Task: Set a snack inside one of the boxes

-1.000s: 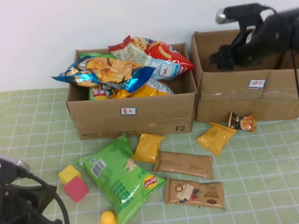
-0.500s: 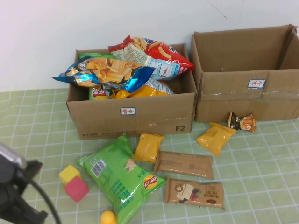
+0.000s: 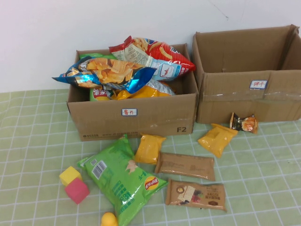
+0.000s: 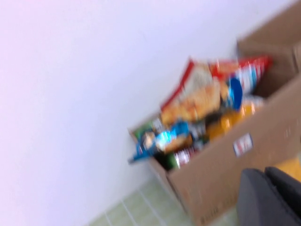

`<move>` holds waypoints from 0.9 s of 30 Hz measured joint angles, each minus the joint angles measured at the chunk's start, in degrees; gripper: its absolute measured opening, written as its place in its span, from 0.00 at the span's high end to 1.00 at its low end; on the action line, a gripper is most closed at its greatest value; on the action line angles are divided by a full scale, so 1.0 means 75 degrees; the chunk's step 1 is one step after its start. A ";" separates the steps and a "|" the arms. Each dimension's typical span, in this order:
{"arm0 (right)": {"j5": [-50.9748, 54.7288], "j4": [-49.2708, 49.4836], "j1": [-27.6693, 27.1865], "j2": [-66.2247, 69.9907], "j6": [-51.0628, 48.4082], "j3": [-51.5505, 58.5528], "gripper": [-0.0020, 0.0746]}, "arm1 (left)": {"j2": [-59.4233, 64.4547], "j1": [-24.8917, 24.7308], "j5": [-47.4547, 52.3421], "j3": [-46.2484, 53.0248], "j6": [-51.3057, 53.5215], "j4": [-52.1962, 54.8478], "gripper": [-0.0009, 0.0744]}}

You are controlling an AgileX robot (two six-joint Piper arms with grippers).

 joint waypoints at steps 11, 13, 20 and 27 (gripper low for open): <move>-0.1548 0.1123 0.0000 -0.3173 -0.0092 0.3630 0.97 | -0.1984 0.0000 0.0303 0.1614 -0.0405 -0.0040 0.99; -0.1672 0.1184 0.0000 -0.3729 -0.0142 0.4611 0.98 | -0.1966 0.0000 0.0089 0.1842 -0.0405 0.0082 0.99; -0.2291 0.1800 0.0000 -0.5834 -0.0170 0.8186 0.98 | -0.1845 0.0000 -0.0365 0.2027 -0.0416 0.0152 0.99; -0.2784 0.2164 0.0000 -0.7550 -0.0156 1.0617 0.98 | -0.1845 0.0000 -0.0382 0.2044 -0.0416 0.0179 0.99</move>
